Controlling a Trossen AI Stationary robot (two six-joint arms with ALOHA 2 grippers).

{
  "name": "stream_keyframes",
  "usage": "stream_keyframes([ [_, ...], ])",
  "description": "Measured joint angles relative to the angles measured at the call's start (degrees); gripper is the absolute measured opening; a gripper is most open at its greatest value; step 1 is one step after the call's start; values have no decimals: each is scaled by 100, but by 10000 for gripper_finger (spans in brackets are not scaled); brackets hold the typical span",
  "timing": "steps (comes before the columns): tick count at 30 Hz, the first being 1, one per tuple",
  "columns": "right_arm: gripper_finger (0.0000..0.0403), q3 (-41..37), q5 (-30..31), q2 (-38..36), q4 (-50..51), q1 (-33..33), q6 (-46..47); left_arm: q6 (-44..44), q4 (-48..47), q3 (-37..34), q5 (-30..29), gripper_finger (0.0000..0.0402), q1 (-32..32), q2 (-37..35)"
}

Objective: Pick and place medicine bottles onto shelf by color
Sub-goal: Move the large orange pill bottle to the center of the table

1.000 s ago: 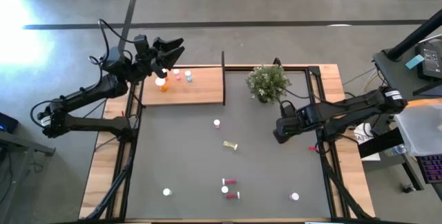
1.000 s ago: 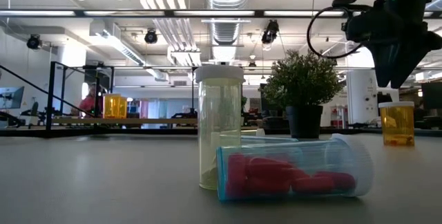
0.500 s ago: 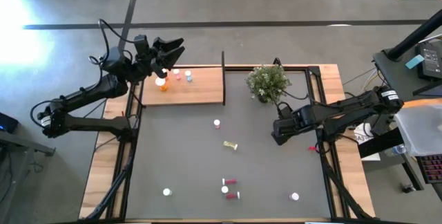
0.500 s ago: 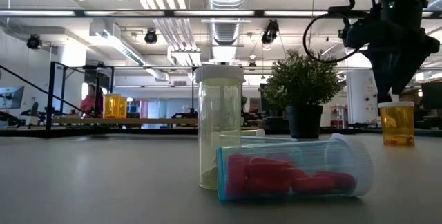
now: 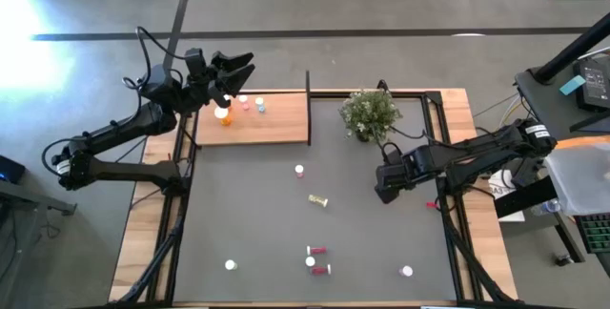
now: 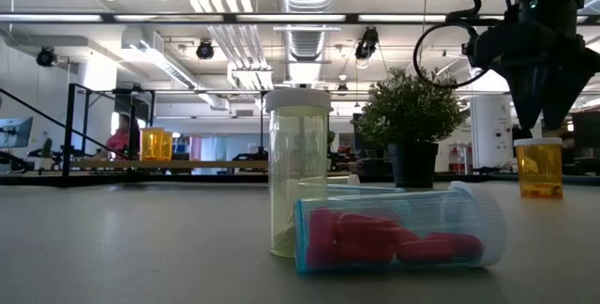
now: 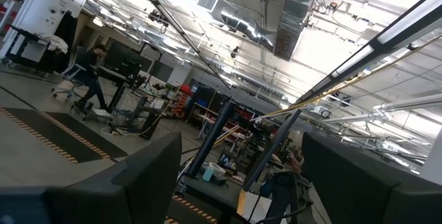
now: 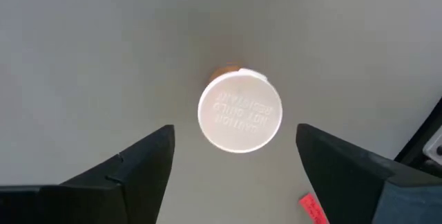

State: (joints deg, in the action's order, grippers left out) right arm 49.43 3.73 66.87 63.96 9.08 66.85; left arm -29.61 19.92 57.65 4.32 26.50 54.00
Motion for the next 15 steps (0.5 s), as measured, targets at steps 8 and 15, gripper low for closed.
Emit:
stream_keyframes([
  [8,295,-2,83,202,-37,0,65,0,0,0,0,283,0,0],
  [15,288,-7,198,677,-49,0,-93,1,0,0,0,283,0,0],
])
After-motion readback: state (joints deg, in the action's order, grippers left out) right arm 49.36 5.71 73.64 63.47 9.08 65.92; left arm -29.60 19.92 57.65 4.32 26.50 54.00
